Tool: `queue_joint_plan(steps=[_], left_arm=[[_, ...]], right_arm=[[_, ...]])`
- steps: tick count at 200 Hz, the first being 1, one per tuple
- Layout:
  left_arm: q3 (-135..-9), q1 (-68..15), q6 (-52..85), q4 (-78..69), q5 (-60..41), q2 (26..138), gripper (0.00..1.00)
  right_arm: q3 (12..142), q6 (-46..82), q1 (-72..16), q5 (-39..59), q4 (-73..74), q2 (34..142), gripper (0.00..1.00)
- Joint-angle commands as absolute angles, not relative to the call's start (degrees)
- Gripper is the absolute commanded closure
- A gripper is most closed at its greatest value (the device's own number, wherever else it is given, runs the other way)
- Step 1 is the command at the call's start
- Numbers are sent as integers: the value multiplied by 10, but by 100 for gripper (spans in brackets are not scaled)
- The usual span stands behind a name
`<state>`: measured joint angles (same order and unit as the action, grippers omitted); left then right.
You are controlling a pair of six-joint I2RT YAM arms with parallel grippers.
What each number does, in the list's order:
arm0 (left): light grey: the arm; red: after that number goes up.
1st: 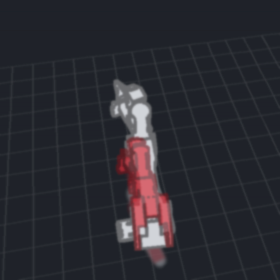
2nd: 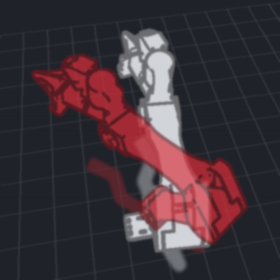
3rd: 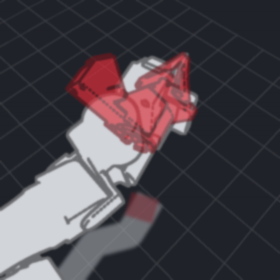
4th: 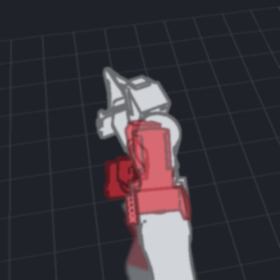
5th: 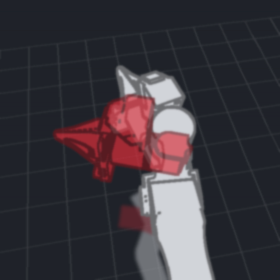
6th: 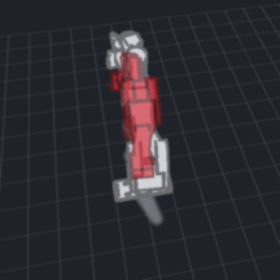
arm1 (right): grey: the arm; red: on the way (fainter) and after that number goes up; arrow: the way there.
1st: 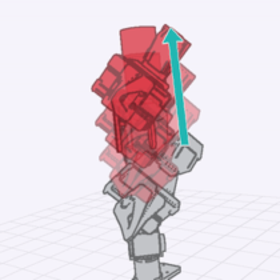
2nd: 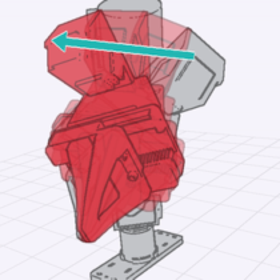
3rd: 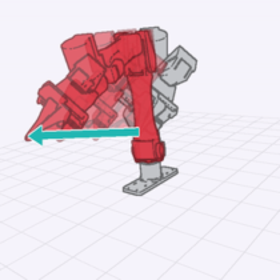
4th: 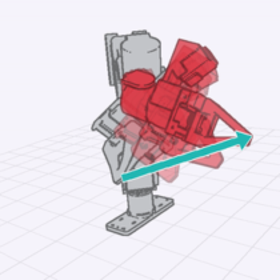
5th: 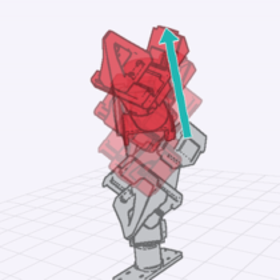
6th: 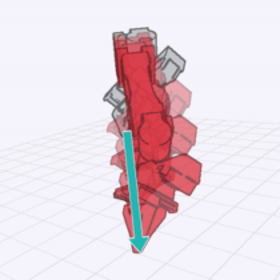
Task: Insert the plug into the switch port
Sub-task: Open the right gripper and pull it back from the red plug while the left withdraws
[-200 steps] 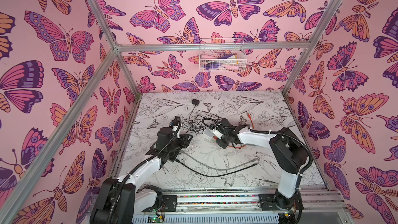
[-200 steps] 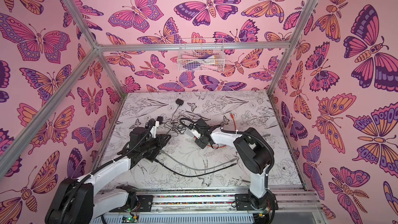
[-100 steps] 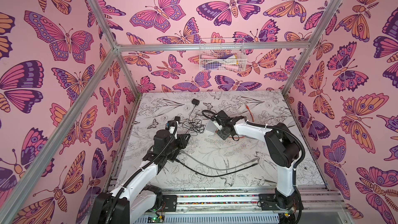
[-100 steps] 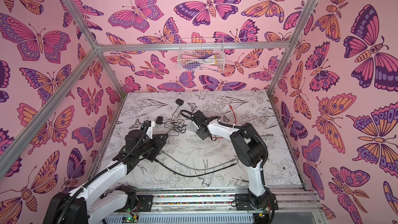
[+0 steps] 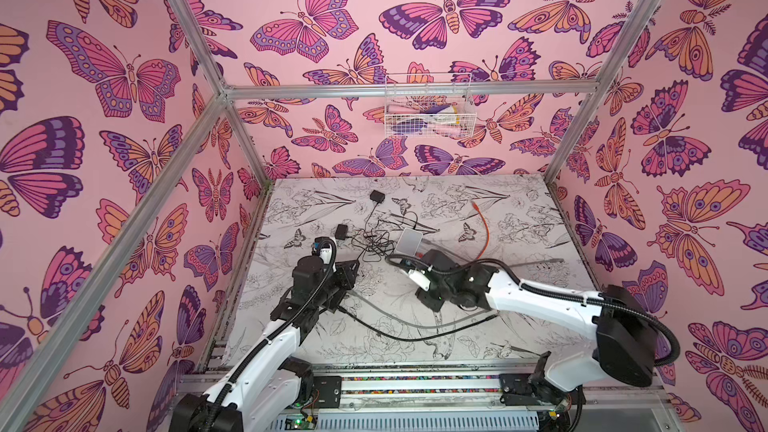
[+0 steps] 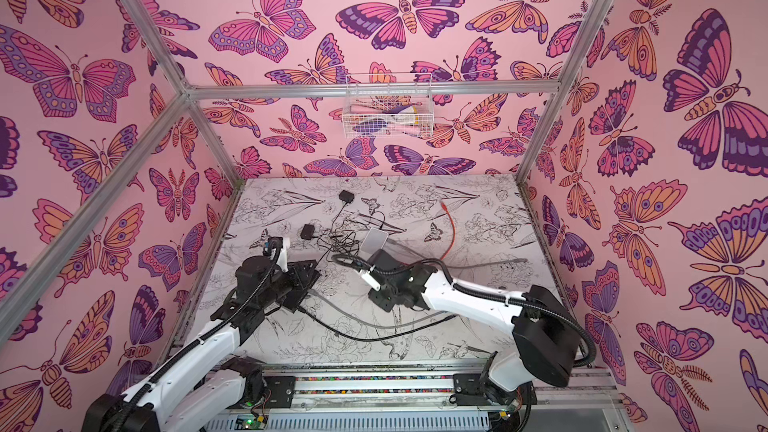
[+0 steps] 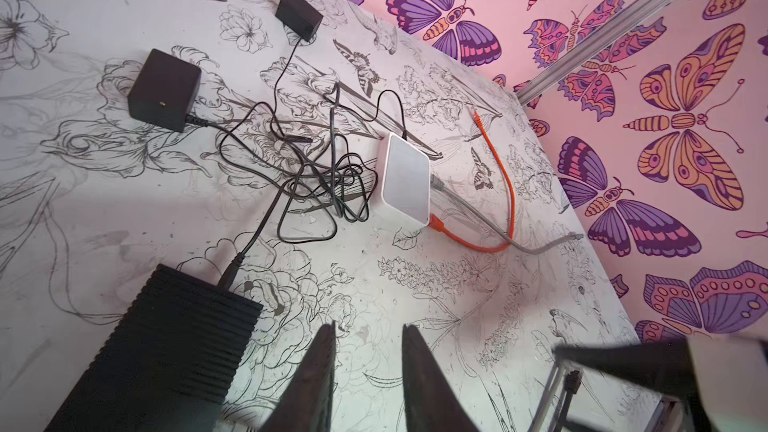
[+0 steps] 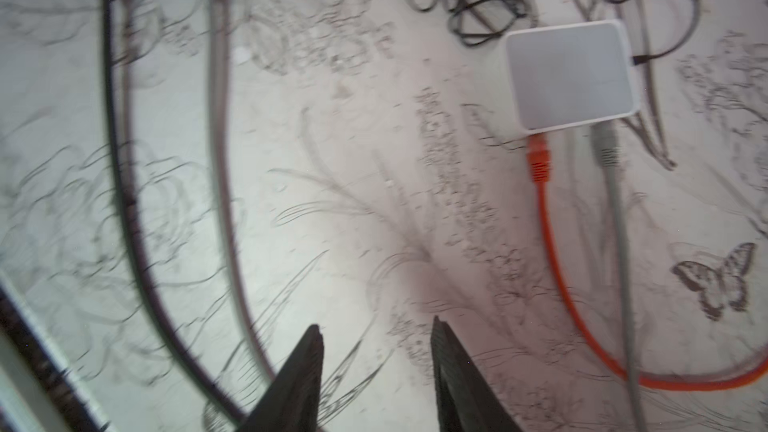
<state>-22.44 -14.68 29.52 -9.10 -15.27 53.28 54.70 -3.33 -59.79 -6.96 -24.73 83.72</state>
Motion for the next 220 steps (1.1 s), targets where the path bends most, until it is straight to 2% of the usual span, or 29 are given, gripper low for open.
queue_joint_plan(steps=[1,56,106,136,173,220], left_arm=[[-216,-143,302,-103,-141,541,70],[-221,-141,302,-104,-140,532,70],[-211,-141,311,-101,-142,504,70],[-206,-141,312,-97,-139,486,70],[-201,-141,315,-91,-140,471,70],[-195,-142,318,-91,-149,465,71]], right_arm=[[519,3,-656,-61,-271,822,52],[520,55,-750,-112,-294,895,52],[535,62,-753,-149,-287,970,53],[566,77,-753,-230,-309,1010,52],[613,93,-729,-284,-350,1066,52],[623,82,-651,-266,-327,1050,52]])
